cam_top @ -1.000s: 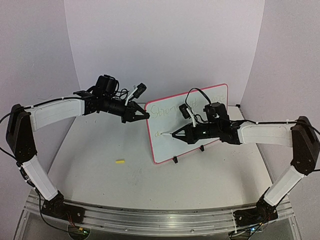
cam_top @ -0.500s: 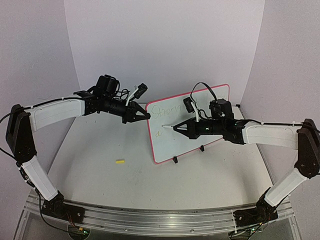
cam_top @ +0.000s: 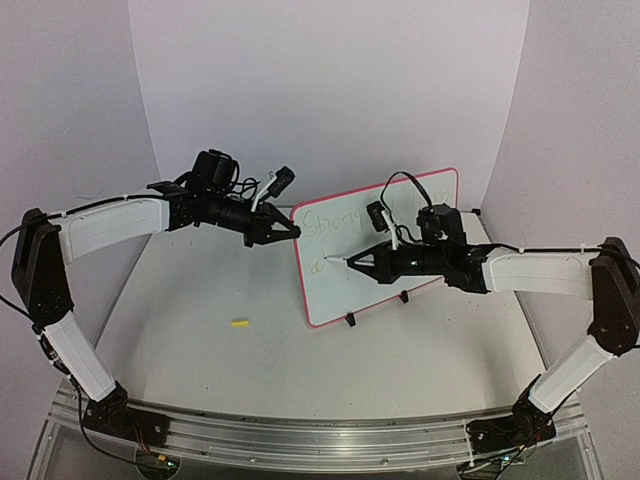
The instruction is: Write a sentence on the whiteboard
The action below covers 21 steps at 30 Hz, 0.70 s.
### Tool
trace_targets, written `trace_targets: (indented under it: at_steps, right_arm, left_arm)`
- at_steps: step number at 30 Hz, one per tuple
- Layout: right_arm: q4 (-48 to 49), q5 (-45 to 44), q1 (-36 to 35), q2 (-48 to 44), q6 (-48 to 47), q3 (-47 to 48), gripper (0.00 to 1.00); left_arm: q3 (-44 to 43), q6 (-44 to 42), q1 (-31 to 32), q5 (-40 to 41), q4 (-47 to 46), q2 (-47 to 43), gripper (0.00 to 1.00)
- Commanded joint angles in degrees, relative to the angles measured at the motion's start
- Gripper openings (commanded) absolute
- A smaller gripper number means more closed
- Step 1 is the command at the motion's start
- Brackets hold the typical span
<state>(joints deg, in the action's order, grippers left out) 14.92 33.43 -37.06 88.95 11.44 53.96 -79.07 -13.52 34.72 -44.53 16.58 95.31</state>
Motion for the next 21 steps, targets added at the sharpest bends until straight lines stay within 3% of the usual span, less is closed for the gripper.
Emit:
trace_targets:
  at_steps: [1,21]
  right_arm:
    - [3.1,-3.3,0.2,2.4,1.5,-2.1,0.00]
    - [4.7,-1.4,0.2,-0.9,2.2,-3.4,0.00]
  left_arm:
    - [0.0,-2.9,1.4,-2.1,3.3,-1.0,0.00]
    - [0.0,-2.9,1.4,-2.2,3.3,-1.3,0.00]
